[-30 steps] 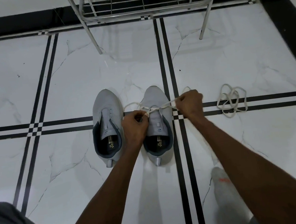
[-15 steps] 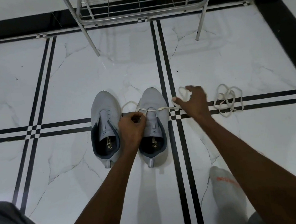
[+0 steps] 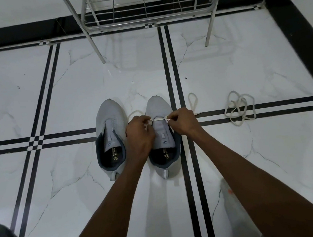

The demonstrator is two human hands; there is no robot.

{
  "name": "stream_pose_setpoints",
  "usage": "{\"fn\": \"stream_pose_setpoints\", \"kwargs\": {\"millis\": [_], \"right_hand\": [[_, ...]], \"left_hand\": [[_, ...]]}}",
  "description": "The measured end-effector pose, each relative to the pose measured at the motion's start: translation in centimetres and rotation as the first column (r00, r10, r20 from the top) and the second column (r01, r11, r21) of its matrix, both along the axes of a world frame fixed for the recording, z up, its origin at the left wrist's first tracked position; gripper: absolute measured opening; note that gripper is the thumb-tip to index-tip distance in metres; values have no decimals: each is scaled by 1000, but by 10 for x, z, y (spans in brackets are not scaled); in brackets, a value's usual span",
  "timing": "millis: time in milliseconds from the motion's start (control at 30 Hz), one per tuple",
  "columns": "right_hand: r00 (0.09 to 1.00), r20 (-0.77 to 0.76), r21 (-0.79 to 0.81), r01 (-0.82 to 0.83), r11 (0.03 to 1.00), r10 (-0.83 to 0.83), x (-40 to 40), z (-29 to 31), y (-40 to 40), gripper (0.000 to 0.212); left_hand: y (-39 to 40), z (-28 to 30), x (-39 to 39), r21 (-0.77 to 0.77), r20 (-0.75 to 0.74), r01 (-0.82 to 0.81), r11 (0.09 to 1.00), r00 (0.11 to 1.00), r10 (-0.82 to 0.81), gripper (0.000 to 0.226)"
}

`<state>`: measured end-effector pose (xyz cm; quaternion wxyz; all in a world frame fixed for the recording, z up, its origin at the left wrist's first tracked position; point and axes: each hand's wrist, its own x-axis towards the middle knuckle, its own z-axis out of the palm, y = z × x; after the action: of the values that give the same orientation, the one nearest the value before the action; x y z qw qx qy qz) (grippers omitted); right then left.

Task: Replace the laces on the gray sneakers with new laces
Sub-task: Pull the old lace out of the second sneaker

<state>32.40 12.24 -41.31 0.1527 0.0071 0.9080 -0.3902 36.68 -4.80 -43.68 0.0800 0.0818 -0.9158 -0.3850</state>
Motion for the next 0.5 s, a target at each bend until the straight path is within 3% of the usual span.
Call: {"fn": "stream_pose_setpoints", "kwargs": {"millis": [100,200,500], "right_hand": [[998,24,-69,54,996,-53,4,-1,-1,18],[991,90,-143,109,984,-97,5,-6,3,17],[964,194,-236,224,946,-180,8,-12,5,14]], "left_hand": [[16,2,-11,-226,-42,169,959,982,-183,28],[24,-4,-15,-334,-1,173,927,983,-184,19],[25,-11,-26,-403,49,160,901,987,-153,17]]}}
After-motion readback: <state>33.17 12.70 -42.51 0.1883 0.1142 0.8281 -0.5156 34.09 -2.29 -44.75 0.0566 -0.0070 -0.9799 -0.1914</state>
